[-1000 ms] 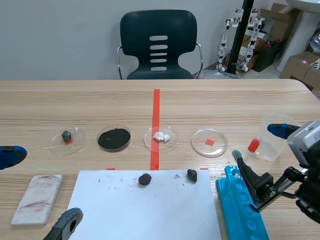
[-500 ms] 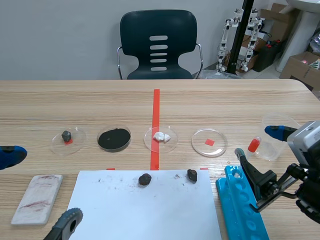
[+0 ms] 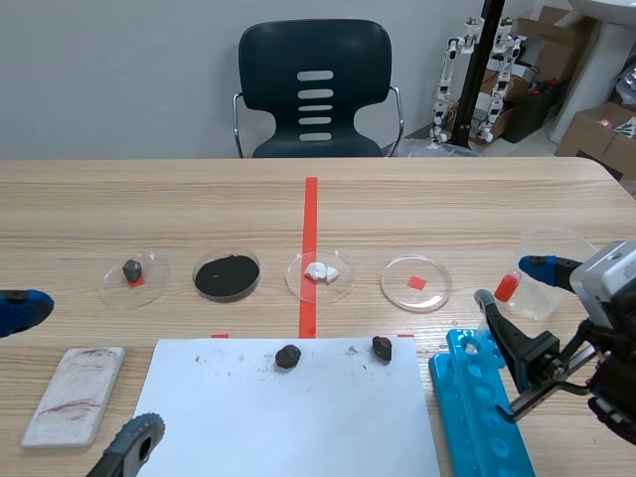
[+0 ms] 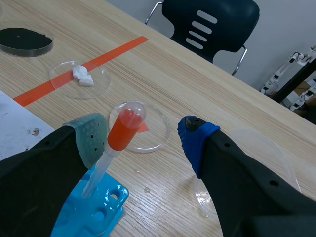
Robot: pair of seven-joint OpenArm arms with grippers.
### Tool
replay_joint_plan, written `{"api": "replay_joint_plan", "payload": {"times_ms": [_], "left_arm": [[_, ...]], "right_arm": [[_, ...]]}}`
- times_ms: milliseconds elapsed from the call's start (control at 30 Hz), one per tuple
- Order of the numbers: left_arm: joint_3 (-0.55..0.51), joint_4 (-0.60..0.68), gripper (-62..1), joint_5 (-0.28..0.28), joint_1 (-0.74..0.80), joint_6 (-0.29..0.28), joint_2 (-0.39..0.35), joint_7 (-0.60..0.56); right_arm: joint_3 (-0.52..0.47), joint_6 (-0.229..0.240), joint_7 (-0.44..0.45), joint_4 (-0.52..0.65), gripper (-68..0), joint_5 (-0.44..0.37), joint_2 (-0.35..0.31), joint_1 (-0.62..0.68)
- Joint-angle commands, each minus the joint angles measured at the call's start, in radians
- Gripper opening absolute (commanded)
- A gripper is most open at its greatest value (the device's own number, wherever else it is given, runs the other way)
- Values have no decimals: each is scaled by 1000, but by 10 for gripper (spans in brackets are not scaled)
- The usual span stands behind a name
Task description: Pick up the dropper by the top with the right hand
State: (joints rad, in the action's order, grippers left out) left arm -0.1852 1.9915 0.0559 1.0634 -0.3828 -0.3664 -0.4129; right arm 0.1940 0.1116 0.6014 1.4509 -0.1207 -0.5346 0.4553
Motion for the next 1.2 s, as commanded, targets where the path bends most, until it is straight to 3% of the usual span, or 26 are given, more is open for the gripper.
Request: {"api": "replay_joint_plan", "payload": {"times_ms": [0,500,767,900,1167], "left_arm": [[-6,13,14,9,-3,-2,0,-14],[-6,13,14,9,-3,-2,0,-14],[-6,13,14,9,-3,-2,0,-14],[-6,13,14,9,-3,-2,0,-14],[-6,13,14,9,-3,-2,0,-14]], "right_arm": [[-1,-6,15,16,-356,-7,-2,-6],[-1,-6,19,16,-357,-7,-2,8],[-1,-6,19,16,-450,-7,-2,8],[-1,-6,19,16,-529,-7,-2,8],[-1,-6,19,16,-598,-7,-2,8]]}}
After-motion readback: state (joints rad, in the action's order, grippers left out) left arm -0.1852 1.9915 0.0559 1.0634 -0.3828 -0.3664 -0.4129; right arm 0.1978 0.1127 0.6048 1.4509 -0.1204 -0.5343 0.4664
